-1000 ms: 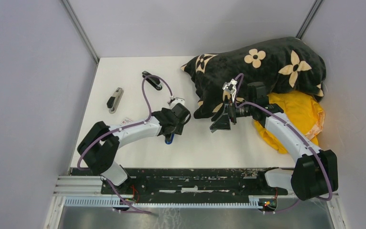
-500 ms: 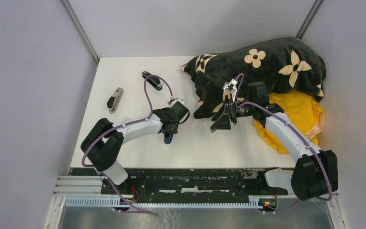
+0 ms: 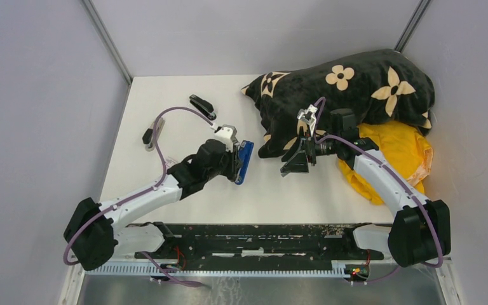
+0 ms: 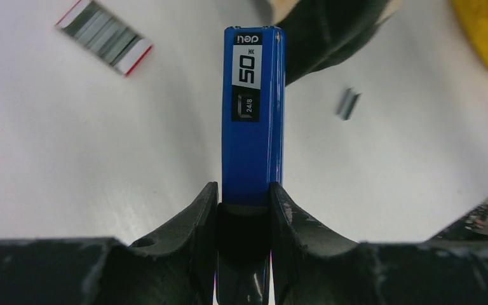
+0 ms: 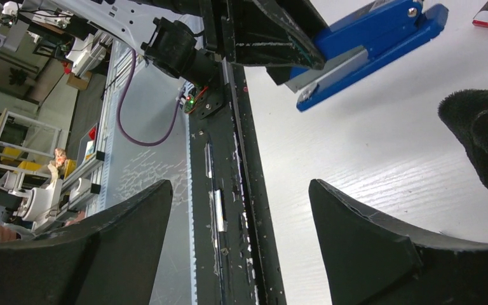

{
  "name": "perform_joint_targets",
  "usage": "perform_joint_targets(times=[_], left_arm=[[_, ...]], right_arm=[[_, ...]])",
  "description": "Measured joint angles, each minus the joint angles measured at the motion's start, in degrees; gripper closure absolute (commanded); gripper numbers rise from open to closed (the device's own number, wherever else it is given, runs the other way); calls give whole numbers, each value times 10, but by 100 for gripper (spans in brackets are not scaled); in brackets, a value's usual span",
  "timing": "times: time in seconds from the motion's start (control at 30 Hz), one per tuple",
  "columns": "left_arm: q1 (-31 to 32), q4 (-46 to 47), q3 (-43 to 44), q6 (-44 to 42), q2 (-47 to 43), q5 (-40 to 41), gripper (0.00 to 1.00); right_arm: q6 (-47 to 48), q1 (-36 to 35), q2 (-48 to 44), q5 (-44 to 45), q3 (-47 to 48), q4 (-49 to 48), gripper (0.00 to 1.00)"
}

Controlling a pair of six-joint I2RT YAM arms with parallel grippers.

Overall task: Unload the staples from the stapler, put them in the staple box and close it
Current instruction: Unload the staple at the center of the board.

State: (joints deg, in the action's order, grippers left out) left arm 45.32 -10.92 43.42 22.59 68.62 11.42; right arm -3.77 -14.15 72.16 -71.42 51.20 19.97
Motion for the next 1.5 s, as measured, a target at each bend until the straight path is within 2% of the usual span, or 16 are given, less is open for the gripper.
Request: perform_joint_targets(times=[0.07,0.1,0.5,0.83,1.2,1.5], left_arm=[[0,55,-21,0,-12,-35,97],[0,82,-28,0,-11,-51,97],[-7,323,-52,9,29,-196,97],[-34,513,-106,98,33,-282,97],[-31,698,-120,195,73,-341,97],[-31,765,-122,230,111,-360,97]], right_arm=[[0,-2,0,-3,0,-5,1],[0,-4,0,-5,0,-9,0],[-1,-23,20,-2,-7,-53,1],[-42,-26,19,7,-39,-138,0],[-148,-50,19,12,-67,-282,0],[-243,-54,16,12,-78,-376,12]])
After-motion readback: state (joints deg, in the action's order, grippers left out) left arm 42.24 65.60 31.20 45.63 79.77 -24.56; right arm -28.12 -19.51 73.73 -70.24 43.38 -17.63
